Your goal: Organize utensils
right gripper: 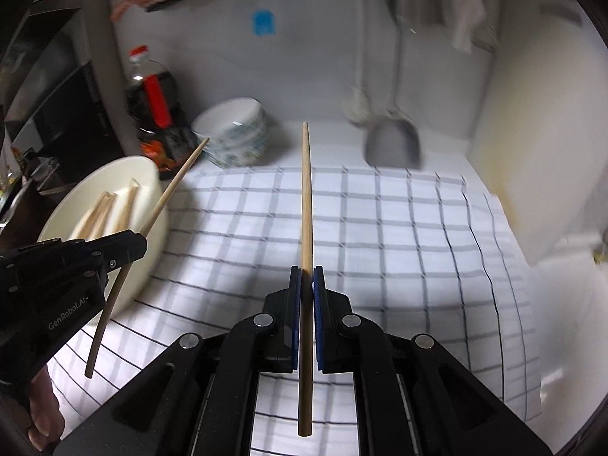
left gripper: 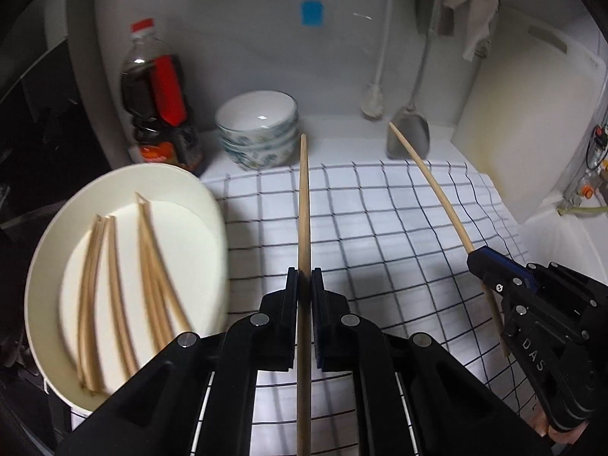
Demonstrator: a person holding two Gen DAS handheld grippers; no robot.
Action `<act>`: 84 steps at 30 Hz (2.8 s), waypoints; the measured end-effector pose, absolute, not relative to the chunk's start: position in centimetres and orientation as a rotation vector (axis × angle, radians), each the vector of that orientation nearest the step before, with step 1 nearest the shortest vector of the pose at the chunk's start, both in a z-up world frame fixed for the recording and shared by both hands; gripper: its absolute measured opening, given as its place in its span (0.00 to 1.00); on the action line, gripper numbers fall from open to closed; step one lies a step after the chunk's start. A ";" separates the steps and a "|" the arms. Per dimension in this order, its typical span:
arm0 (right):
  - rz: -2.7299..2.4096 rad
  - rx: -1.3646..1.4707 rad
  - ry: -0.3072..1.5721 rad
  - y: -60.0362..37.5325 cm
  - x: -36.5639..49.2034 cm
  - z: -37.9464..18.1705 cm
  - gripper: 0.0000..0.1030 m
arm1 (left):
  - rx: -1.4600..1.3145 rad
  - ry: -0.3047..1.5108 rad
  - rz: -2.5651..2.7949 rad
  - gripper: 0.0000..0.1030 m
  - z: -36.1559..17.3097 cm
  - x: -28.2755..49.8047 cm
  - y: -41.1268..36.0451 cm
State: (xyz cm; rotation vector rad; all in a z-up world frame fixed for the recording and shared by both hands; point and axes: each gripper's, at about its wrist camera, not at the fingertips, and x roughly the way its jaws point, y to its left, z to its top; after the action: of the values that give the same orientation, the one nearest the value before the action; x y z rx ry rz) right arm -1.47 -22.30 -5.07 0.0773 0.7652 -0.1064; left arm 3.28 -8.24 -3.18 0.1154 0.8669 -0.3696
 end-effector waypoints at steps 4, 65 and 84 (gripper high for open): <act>-0.049 0.042 0.734 -18.7 -0.1 -3.1 0.06 | 0.107 0.835 -0.333 0.08 -1.8 3.7 -4.7; 0.168 0.077 0.922 -3.0 8.9 -6.3 0.41 | -0.049 0.948 0.022 0.80 -5.0 8.6 15.0; 0.161 0.092 0.921 -4.4 6.6 -5.6 0.47 | -0.032 0.952 0.034 0.85 -4.6 7.1 14.2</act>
State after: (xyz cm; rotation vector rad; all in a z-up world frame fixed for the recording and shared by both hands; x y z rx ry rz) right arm 6.56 -4.44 -5.62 0.0921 0.9209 0.1610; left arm 7.13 14.24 -4.60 -0.0319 0.9516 0.0344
